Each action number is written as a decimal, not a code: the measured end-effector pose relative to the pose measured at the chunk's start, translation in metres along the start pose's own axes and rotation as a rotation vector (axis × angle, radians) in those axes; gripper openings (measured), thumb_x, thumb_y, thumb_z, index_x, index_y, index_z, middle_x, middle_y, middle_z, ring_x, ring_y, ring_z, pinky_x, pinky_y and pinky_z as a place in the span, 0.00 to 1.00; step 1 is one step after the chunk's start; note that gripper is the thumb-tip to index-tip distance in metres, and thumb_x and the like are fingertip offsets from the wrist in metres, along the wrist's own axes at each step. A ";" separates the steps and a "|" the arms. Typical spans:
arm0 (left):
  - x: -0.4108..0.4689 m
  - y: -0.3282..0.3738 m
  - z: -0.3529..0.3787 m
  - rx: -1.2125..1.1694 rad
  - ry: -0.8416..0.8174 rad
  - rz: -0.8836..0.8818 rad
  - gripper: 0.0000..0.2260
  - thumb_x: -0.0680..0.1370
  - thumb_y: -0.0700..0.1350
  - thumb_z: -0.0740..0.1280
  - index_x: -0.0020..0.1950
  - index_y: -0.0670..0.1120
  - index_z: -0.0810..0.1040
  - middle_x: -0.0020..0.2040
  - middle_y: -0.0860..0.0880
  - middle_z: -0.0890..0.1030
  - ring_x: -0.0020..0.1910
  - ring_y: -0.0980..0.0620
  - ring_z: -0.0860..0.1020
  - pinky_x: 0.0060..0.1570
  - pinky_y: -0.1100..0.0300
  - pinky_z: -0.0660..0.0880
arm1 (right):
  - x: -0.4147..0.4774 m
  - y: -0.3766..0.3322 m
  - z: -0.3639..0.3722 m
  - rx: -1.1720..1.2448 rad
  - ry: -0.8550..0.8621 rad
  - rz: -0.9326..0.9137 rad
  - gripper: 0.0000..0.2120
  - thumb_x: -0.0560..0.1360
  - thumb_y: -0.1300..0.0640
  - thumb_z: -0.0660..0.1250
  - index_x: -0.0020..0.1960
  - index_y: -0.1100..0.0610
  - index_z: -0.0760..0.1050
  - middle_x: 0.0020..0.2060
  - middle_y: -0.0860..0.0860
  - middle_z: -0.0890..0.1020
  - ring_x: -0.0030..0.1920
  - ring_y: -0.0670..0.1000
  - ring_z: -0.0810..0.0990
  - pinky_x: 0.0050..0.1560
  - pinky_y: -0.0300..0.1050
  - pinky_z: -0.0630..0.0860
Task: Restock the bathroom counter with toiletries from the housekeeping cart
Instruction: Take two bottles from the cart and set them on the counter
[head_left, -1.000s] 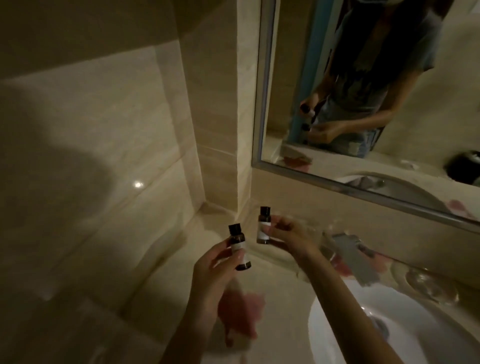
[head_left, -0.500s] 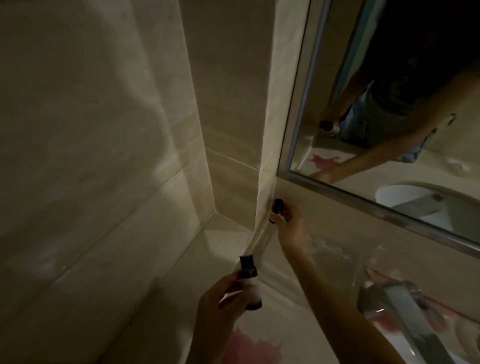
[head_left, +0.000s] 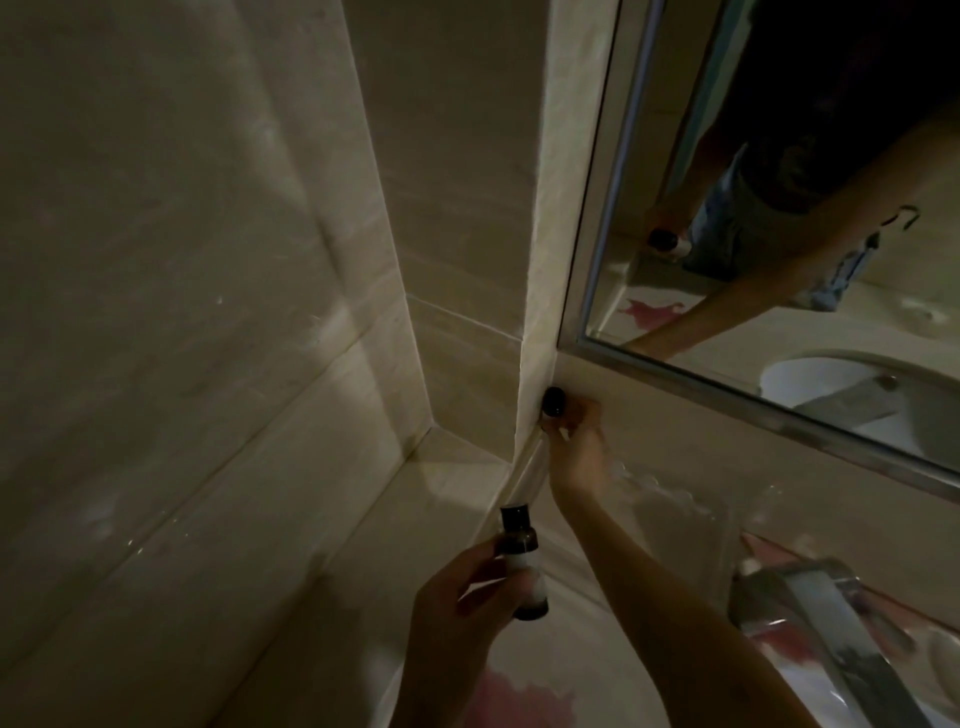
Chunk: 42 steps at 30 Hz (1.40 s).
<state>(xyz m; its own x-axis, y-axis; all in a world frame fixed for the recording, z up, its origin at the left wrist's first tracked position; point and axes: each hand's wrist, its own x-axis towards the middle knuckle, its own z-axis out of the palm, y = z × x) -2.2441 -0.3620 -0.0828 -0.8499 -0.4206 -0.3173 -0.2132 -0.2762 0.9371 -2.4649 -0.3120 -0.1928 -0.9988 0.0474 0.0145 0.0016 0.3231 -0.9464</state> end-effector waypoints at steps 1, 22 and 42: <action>-0.001 0.001 -0.001 -0.003 0.002 0.007 0.27 0.56 0.56 0.76 0.53 0.49 0.84 0.44 0.47 0.85 0.46 0.49 0.84 0.45 0.59 0.79 | -0.001 -0.001 0.001 0.004 0.023 0.006 0.11 0.75 0.55 0.70 0.52 0.52 0.69 0.47 0.49 0.80 0.48 0.50 0.80 0.45 0.45 0.75; -0.010 0.010 0.009 0.060 0.109 0.053 0.12 0.73 0.40 0.73 0.55 0.49 0.81 0.44 0.53 0.86 0.44 0.58 0.83 0.41 0.66 0.77 | -0.156 -0.089 -0.130 0.368 -0.642 0.196 0.13 0.75 0.53 0.66 0.55 0.57 0.81 0.48 0.53 0.85 0.49 0.51 0.84 0.49 0.45 0.81; 0.024 -0.023 0.000 0.084 0.193 -0.006 0.08 0.74 0.42 0.72 0.43 0.56 0.84 0.45 0.52 0.85 0.47 0.52 0.83 0.50 0.53 0.79 | -0.017 -0.038 -0.058 0.050 -0.298 0.147 0.09 0.71 0.55 0.74 0.49 0.53 0.78 0.43 0.45 0.82 0.43 0.42 0.82 0.45 0.38 0.78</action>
<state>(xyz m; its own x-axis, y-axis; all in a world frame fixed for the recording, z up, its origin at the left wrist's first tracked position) -2.2596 -0.3663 -0.1117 -0.7422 -0.5791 -0.3372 -0.2639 -0.2099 0.9414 -2.4450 -0.2701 -0.1385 -0.9586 -0.1904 -0.2116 0.1520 0.2859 -0.9461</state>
